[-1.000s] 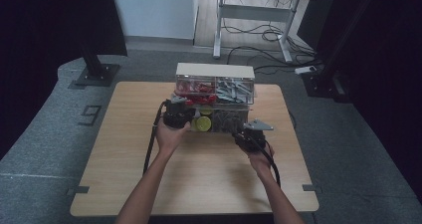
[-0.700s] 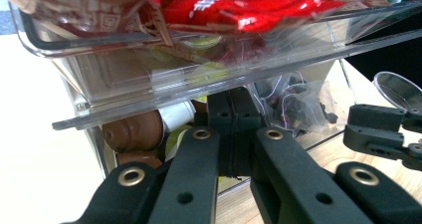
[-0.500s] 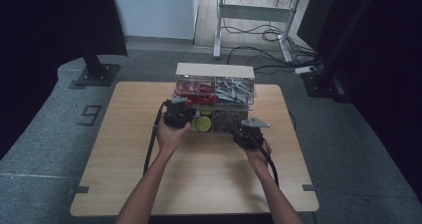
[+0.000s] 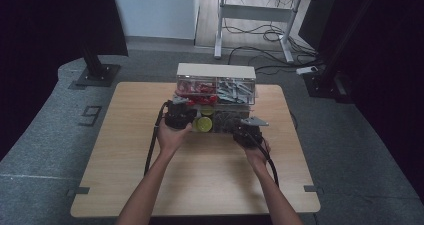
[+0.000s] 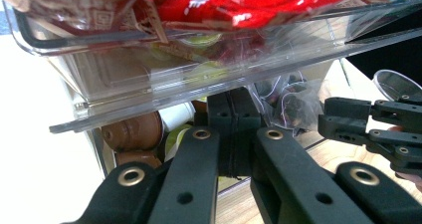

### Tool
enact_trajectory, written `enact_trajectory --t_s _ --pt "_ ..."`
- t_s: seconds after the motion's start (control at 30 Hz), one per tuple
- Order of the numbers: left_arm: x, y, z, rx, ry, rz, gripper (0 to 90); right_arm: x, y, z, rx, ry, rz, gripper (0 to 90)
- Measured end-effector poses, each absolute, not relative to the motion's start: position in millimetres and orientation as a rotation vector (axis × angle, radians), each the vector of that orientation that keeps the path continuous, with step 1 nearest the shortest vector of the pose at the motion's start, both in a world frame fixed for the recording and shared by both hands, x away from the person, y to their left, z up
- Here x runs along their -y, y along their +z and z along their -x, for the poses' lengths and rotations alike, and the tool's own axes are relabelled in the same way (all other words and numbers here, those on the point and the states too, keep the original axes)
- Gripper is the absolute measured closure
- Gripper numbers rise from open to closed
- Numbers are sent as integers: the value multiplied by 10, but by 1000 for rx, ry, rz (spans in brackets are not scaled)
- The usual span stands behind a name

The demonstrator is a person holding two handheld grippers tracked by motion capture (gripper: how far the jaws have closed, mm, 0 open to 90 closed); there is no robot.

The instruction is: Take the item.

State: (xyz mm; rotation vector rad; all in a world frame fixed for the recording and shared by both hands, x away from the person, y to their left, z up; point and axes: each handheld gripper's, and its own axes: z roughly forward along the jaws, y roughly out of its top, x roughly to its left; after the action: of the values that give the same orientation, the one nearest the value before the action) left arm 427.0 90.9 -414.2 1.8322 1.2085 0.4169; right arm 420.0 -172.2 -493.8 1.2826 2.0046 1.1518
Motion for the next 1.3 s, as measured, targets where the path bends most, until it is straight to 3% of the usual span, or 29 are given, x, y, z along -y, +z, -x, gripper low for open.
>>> enact_trajectory --t_s 0.4,1.3 --pt "-912 -4148 -4274 -1208 413 -1835 900 1749 -4952 -4232 -2046 1189 -1289 893" --pt "-898 -4158 -4283 -1210 410 -1834 900 1893 -4657 -4101 -1963 1283 -1227 897"
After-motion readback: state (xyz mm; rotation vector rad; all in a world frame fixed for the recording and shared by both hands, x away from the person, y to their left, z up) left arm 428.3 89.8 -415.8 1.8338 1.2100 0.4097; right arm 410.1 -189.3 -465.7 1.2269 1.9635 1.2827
